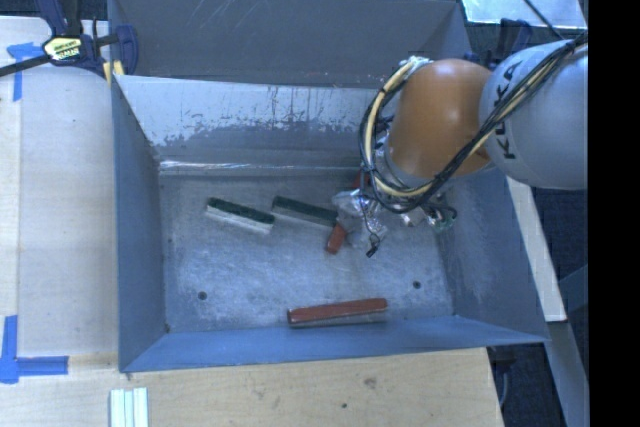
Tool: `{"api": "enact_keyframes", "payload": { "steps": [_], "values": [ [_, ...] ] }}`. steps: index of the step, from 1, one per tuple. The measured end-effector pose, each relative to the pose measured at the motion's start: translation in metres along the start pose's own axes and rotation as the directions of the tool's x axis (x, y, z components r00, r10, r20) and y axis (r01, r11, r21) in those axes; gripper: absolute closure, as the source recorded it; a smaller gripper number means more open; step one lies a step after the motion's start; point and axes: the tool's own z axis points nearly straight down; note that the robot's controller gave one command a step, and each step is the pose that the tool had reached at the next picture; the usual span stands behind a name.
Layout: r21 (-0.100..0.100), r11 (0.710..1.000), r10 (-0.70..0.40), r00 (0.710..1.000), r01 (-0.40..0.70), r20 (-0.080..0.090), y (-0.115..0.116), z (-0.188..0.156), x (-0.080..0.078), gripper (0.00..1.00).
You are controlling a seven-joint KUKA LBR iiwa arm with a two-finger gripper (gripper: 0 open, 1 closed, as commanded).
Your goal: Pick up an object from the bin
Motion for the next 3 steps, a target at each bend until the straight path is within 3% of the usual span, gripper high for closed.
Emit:
{"api": "enact_keyframes", "payload": {
  "steps": [1, 2, 3],
  "values": [
    [-0.002, 1.0, 0.0, 1.0, 0.0, -0.003, 0.0009, 0.0018, 0.0011, 0.0],
    [0.0, 1.0, -0.001, 1.0, 0.001, 0.0, 0.0004, 0.0001, -0.0003, 1.0],
    [-0.002, 1.0, -0.001, 1.0, 0.001, -0.003, 0.001, 0.0018, 0.001, 0.0]
  ]
}}
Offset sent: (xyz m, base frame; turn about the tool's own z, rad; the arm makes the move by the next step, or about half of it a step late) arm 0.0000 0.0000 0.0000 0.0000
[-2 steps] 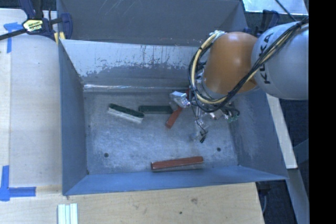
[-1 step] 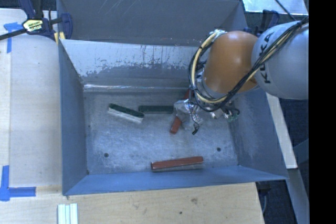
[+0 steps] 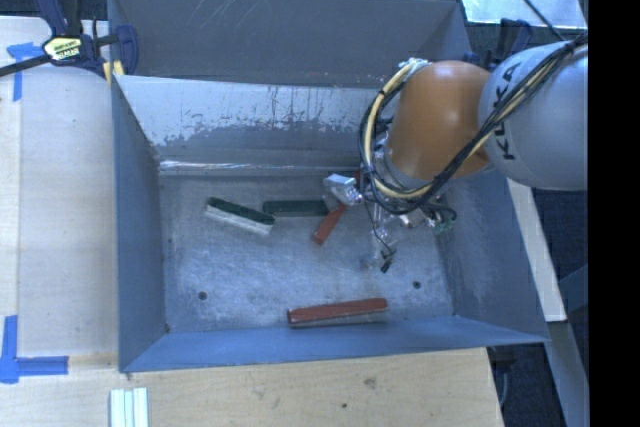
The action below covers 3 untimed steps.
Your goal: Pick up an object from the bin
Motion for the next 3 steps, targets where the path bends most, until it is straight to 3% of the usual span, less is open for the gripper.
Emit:
{"api": "enact_keyframes", "payload": {
  "steps": [1, 2, 3],
  "values": [
    [0.002, 1.0, 0.0, 1.0, 0.0, 0.004, -0.0006, -0.0018, -0.0014, 1.0],
    [0.0, 1.0, -0.001, 1.0, 0.001, 0.0, 0.0001, 0.0, -0.0001, 0.0],
    [0.002, 1.0, -0.001, 1.0, 0.001, 0.004, -0.0005, -0.0017, -0.0013, 1.0]
  ]
}}
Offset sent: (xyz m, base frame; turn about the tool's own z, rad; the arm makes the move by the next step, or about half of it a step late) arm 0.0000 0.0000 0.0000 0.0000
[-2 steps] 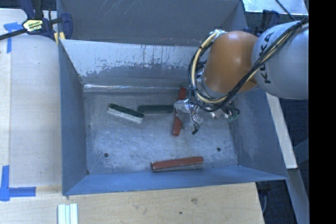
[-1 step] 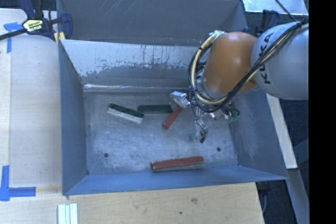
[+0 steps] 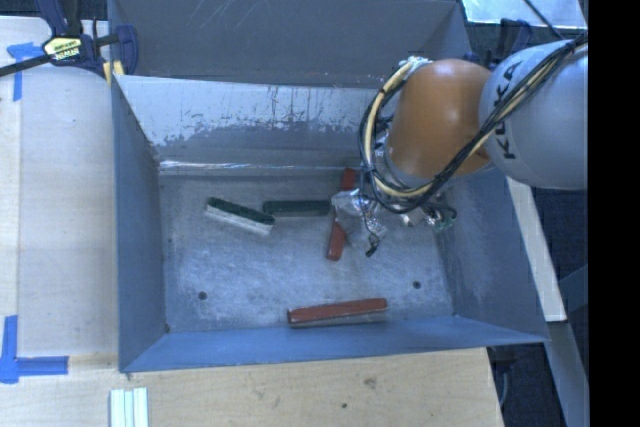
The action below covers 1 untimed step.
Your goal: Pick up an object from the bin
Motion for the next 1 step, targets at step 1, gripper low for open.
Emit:
{"api": "enact_keyframes", "payload": {
  "steps": [1],
  "values": [
    [-0.002, 1.0, 0.0, 1.0, 0.0, -0.004, 0.0007, 0.0017, 0.0012, 0.0]
  ]
}}
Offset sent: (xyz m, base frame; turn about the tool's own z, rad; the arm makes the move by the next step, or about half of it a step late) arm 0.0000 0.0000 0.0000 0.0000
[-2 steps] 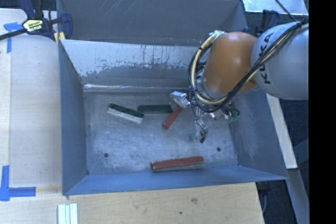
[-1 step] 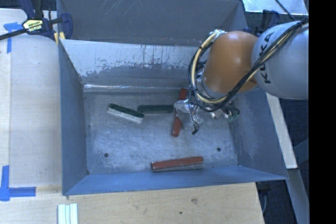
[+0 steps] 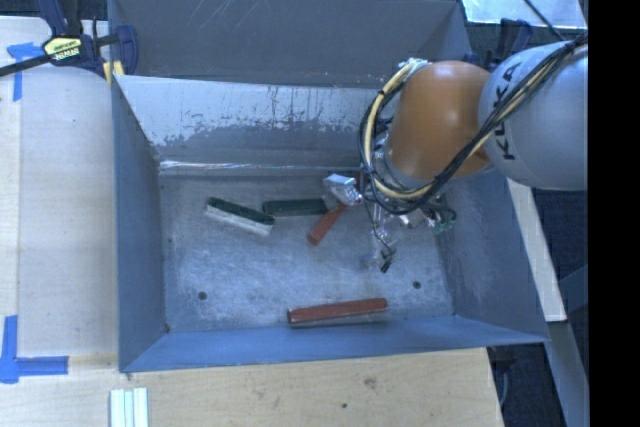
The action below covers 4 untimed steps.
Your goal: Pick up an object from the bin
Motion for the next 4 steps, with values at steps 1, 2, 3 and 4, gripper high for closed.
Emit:
{"api": "enact_keyframes", "payload": {
  "steps": [1, 2, 3, 4],
  "values": [
    [-0.001, 1.0, -0.025, 1.0, 0.025, 0.004, 0.032, 0.006, -0.067, 0.0],
    [-0.001, 1.0, 0.024, 1.0, -0.024, 0.0, 0.02, 0.006, -0.052, 0.0],
    [-0.002, 1.0, 0.024, 1.0, -0.024, 0.001, 0.02, 0.006, -0.052, 1.0],
    [0.003, 1.0, 0.015, 1.0, -0.015, 0.004, 0.01, -0.144, -0.011, 1.0]
  ]
}}
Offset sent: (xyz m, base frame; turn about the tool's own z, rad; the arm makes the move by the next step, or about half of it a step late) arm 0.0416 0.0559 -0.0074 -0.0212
